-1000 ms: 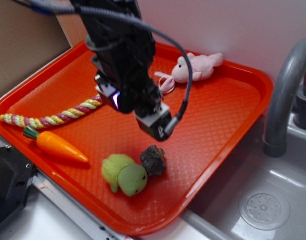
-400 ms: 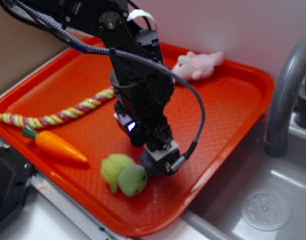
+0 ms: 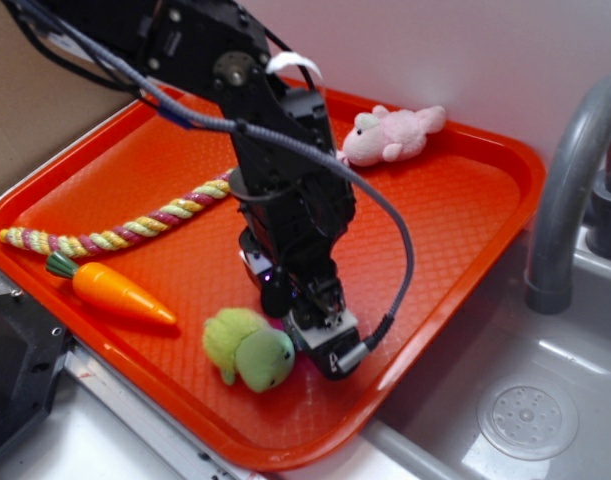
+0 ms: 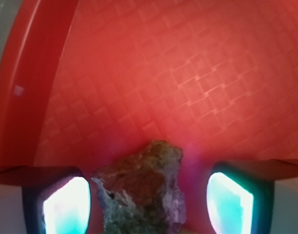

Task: Grab the rock.

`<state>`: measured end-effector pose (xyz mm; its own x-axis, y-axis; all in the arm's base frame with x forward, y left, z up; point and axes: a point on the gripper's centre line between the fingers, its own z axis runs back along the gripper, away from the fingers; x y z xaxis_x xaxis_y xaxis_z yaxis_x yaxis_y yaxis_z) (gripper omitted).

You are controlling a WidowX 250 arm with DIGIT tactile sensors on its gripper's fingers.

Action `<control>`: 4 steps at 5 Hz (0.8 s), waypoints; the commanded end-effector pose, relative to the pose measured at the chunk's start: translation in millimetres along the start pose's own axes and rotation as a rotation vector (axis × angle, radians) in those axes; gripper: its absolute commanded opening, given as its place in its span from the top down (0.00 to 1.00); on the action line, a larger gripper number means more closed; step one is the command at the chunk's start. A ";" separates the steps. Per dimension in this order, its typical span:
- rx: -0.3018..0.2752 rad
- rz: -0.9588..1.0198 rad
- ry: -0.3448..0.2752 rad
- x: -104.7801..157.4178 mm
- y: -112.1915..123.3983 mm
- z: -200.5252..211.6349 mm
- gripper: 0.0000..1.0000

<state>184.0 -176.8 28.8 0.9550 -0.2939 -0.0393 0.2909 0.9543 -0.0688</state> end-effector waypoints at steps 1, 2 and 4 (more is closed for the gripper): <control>0.047 -0.010 0.014 -10.6 -8.1 -8.2 0.00; 0.046 0.005 0.010 -12.9 -9.7 -8.9 1.00; 0.054 0.037 0.029 -11.9 -7.9 -12.0 1.00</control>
<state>178.4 -178.9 20.4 0.9654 -0.2527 -0.0637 0.2524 0.9675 -0.0123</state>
